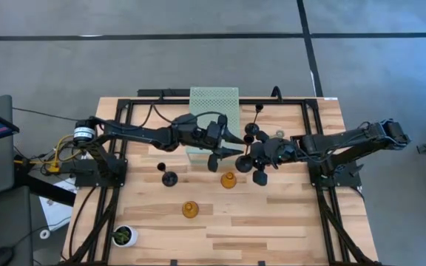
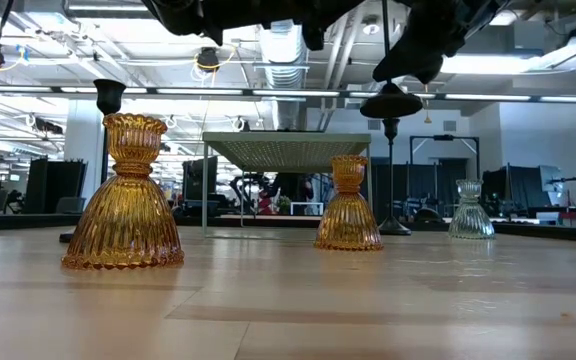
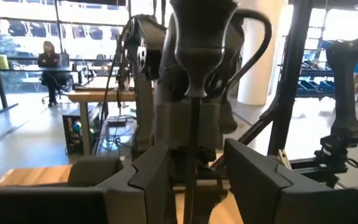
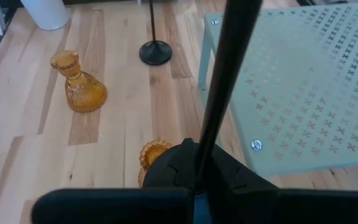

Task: Pick & Place candle stick holders
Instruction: Put the bottom black candle holder on the shelf

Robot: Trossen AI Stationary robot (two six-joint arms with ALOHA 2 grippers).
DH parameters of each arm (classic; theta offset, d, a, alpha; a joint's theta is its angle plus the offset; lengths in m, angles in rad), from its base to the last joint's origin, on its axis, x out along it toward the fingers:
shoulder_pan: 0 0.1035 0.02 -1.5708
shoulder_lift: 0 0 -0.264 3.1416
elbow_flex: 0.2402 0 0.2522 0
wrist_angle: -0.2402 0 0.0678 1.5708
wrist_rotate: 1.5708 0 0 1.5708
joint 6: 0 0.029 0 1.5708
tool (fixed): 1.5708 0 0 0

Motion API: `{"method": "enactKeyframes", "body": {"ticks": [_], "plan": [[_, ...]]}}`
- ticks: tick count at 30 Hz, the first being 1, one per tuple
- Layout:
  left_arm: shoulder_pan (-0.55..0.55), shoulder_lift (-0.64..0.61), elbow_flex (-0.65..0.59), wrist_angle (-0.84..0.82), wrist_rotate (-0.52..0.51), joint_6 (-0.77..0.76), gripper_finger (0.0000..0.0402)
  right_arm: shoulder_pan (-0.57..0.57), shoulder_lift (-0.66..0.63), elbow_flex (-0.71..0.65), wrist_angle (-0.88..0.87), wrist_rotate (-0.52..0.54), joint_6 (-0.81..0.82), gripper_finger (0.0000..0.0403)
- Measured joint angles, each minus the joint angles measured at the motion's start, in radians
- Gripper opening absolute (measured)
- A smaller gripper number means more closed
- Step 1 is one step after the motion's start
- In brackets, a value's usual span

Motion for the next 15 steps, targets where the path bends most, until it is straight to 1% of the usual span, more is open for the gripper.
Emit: {"method": "enactKeyframes", "body": {"ticks": [5, 12, 15], "plan": [[-0.006, 0.043, 0.006, 0.016, -0.02, 0.0, 0.0148, -0.002, 0.0, 0.0, 0.005, 0.0, -0.012, 0.0003], [-0.012, 0.111, 0.076, 0.016, -0.02, 0.0, 0.0144, -0.004, 0.0, 0.0, 0.001, 0.0, -0.015, 0.0003], [-0.013, 0.113, 0.085, 0.011, -0.014, 0.0, 0.0137, -0.003, -0.002, 0.0, 0.0, 0.001, -0.015, 0.0004]]}}
